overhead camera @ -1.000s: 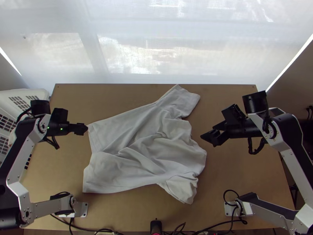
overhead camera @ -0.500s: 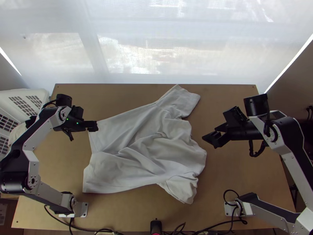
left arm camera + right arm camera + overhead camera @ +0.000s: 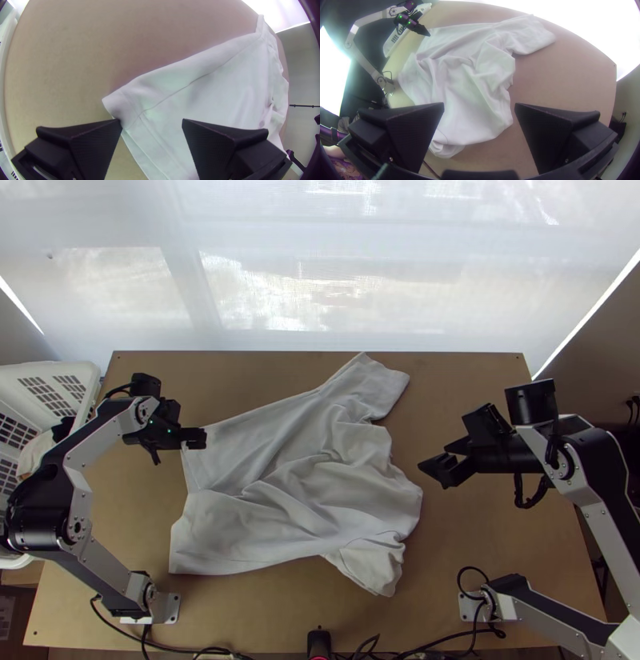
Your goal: Fold the t-shirt
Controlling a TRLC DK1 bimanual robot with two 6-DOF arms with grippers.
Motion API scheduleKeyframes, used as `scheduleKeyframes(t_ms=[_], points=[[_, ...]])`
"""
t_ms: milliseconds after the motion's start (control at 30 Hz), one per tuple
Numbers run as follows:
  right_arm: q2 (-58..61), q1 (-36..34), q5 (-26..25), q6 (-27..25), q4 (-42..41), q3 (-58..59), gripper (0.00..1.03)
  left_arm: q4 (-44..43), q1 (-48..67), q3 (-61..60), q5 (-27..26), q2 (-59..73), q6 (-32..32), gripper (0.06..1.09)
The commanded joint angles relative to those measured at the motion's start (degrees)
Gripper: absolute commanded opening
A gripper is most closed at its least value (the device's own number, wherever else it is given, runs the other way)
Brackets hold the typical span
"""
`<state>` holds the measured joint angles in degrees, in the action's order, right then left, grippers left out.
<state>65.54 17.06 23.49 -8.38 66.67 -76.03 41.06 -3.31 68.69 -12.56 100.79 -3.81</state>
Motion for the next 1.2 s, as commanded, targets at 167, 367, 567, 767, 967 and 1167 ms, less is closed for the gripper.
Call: scheduleKeyframes(t_ms=[167,367,567,767,967,1167], points=[[-1.7,-1.6,-0.9,-0.1,-0.1,2.9,0.98,-1.3,0.3,1.6,0.0,1.2,0.5,0.28],[-1.6,-2.4,-1.8,-0.5,-0.1,3.1,0.98,-1.6,0.2,3.5,-0.3,0.6,0.0,0.12],[-0.9,-2.9,-2.6,-0.7,-0.1,3.0,0.98,-1.2,0.1,5.6,-0.2,1.1,0.2,0.09],[5.0,-3.2,-4.9,-3.7,-5.2,2.2,0.98,0.6,-0.2,7.3,-0.2,-0.2,0.6,0.09],[17.6,-6.0,-4.8,-5.7,-16.0,-0.9,0.98,0.4,-2.8,12.2,0.9,0.7,1.5,0.09],[33.2,-7.0,-3.0,-5.2,-21.3,-10.3,0.98,0.9,-4.2,19.5,2.4,4.7,1.5,0.09]])
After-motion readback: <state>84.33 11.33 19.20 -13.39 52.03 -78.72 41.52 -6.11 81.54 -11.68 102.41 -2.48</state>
